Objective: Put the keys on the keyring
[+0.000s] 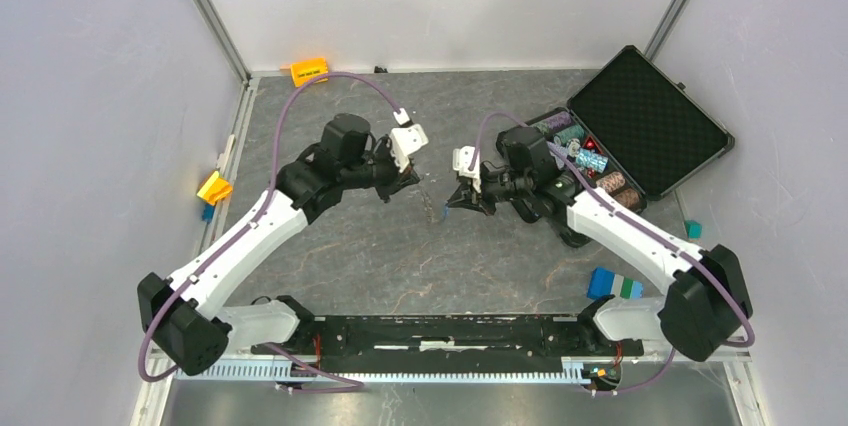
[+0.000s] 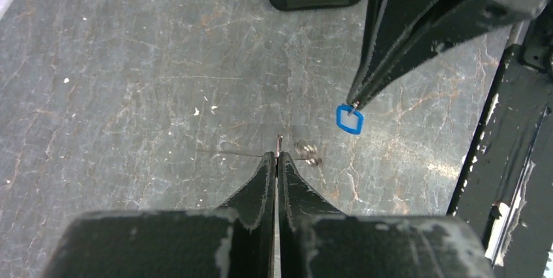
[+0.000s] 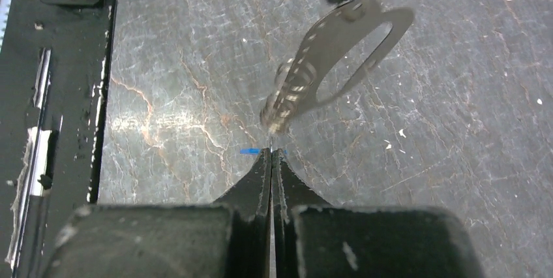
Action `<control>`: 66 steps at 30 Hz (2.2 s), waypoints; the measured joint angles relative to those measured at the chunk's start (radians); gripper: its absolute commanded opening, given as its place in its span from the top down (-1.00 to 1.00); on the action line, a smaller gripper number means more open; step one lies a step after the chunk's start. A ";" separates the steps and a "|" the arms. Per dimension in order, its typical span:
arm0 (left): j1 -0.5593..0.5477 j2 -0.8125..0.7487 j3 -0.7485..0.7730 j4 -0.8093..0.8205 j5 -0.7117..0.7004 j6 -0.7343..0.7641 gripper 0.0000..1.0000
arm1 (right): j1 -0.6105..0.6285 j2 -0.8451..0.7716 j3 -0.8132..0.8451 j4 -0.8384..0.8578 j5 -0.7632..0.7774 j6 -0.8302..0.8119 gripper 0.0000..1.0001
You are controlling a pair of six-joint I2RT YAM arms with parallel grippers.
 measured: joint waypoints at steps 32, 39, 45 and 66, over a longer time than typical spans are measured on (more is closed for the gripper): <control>-0.361 -0.132 -0.354 0.372 -0.394 0.334 0.95 | -0.086 -0.121 -0.322 0.647 -0.180 0.571 1.00; -0.422 -0.102 -0.355 0.414 -0.526 0.360 0.95 | -0.086 -0.084 -0.324 0.677 -0.185 0.600 1.00; -0.431 -0.081 -0.355 0.418 -0.595 0.359 0.95 | -0.086 -0.062 -0.302 0.661 -0.187 0.594 1.00; -0.431 -0.053 -0.307 0.425 -0.627 0.253 0.96 | -0.086 -0.009 -0.175 0.483 -0.198 0.409 1.00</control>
